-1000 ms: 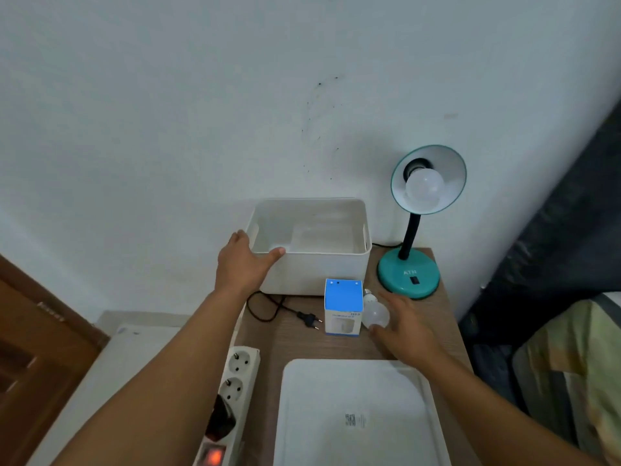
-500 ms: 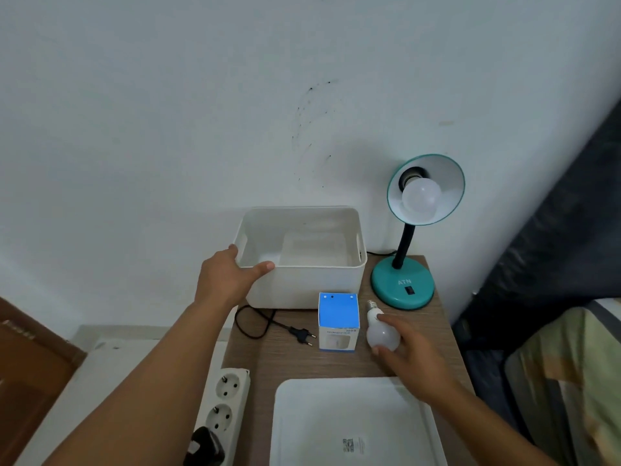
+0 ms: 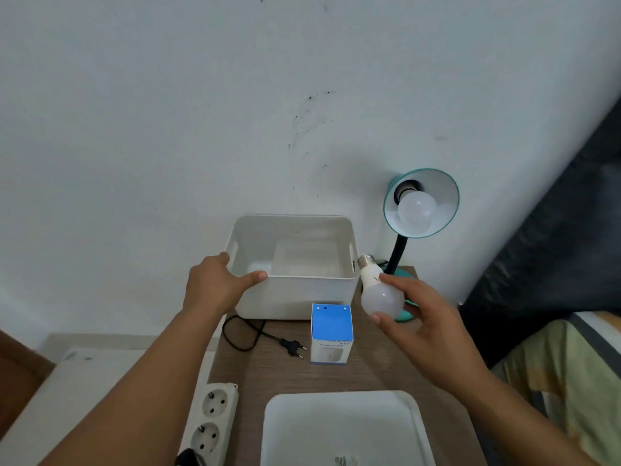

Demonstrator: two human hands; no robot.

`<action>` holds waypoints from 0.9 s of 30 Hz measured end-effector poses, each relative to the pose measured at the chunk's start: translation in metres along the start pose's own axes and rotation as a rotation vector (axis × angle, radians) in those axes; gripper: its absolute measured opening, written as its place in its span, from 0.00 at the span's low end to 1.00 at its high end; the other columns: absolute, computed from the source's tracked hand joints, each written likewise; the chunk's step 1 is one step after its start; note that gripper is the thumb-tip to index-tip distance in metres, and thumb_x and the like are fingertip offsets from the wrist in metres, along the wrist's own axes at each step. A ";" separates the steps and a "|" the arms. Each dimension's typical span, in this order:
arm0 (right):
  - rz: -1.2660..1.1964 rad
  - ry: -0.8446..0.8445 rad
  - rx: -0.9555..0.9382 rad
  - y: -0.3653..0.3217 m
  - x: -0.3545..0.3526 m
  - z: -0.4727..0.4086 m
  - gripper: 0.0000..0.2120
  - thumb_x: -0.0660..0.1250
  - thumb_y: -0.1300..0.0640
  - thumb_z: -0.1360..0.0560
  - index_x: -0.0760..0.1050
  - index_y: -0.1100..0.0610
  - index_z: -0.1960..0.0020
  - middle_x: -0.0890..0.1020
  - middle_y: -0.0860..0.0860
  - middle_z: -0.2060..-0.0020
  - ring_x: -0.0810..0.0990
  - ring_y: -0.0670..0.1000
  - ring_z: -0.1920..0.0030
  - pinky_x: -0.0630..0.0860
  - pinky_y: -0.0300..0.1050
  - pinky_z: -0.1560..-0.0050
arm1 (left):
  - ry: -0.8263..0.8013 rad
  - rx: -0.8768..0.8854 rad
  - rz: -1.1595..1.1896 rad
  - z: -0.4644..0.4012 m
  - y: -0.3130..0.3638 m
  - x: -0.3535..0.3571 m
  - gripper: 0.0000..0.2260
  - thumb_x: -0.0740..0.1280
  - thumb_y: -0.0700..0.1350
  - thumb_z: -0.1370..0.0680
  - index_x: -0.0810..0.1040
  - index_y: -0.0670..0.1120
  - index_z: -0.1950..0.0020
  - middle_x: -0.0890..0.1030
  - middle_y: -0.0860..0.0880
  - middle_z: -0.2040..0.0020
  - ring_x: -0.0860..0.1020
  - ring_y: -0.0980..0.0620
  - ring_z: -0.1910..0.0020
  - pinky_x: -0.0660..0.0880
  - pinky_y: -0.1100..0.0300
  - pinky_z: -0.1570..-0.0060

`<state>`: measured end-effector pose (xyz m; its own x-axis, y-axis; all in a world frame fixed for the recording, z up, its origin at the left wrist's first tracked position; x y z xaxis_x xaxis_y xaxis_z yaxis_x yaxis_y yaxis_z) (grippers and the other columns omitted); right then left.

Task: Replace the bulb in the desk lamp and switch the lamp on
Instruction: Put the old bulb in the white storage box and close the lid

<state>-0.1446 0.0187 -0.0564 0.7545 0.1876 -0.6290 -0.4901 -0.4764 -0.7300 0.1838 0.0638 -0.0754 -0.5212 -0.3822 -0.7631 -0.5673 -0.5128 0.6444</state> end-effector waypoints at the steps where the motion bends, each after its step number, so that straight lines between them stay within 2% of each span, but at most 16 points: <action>1: -0.001 -0.001 -0.005 -0.005 0.002 -0.008 0.25 0.74 0.49 0.30 0.70 0.38 0.36 0.72 0.29 0.43 0.74 0.38 0.41 0.73 0.34 0.45 | 0.002 -0.002 0.007 0.000 0.000 0.000 0.38 0.76 0.62 0.32 0.73 0.40 0.31 0.78 0.42 0.36 0.77 0.42 0.40 0.71 0.59 0.54; 3: 0.011 0.000 -0.026 -0.013 0.008 -0.025 0.25 0.73 0.46 0.30 0.69 0.37 0.36 0.71 0.28 0.44 0.73 0.38 0.43 0.73 0.33 0.46 | 0.009 -0.016 0.029 0.002 0.000 0.000 0.39 0.76 0.60 0.32 0.72 0.40 0.29 0.77 0.42 0.34 0.76 0.42 0.38 0.69 0.59 0.53; 6: 0.005 -0.010 -0.036 -0.023 0.020 -0.054 0.25 0.73 0.47 0.30 0.71 0.41 0.35 0.74 0.35 0.44 0.75 0.41 0.45 0.74 0.33 0.47 | 0.023 -0.016 0.052 0.002 -0.001 0.000 0.40 0.77 0.61 0.32 0.71 0.41 0.28 0.77 0.42 0.33 0.76 0.43 0.37 0.68 0.60 0.52; 11: 0.090 -0.114 -0.010 -0.023 0.054 -0.107 0.26 0.73 0.49 0.29 0.71 0.45 0.33 0.76 0.46 0.40 0.76 0.49 0.43 0.75 0.47 0.42 | 0.023 -0.028 0.068 -0.001 -0.004 0.001 0.42 0.76 0.62 0.33 0.68 0.41 0.26 0.77 0.43 0.33 0.75 0.44 0.36 0.68 0.61 0.51; 20: 0.374 -0.275 0.107 -0.003 0.094 -0.148 0.28 0.70 0.52 0.27 0.67 0.50 0.29 0.72 0.56 0.34 0.73 0.56 0.37 0.71 0.45 0.42 | 0.024 -0.036 0.072 -0.005 -0.008 0.003 0.45 0.76 0.63 0.33 0.65 0.42 0.24 0.74 0.44 0.29 0.73 0.44 0.32 0.73 0.55 0.40; 27: 0.465 -0.371 0.157 -0.003 0.104 -0.151 0.28 0.71 0.53 0.29 0.69 0.50 0.30 0.73 0.56 0.36 0.76 0.56 0.41 0.74 0.44 0.48 | 0.022 -0.053 0.090 -0.006 -0.011 0.004 0.46 0.77 0.63 0.34 0.64 0.43 0.23 0.72 0.44 0.28 0.72 0.45 0.31 0.72 0.55 0.38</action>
<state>0.0010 -0.0902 -0.0797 0.2577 0.2899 -0.9217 -0.8113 -0.4532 -0.3694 0.1919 0.0631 -0.0863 -0.5542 -0.4444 -0.7038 -0.4841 -0.5158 0.7069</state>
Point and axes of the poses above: each hand's wrist, its own z-axis away from the middle knuckle, its own x-axis out of the palm, y = z × x, the point moved 5 cm from there along -z, towards the middle knuckle
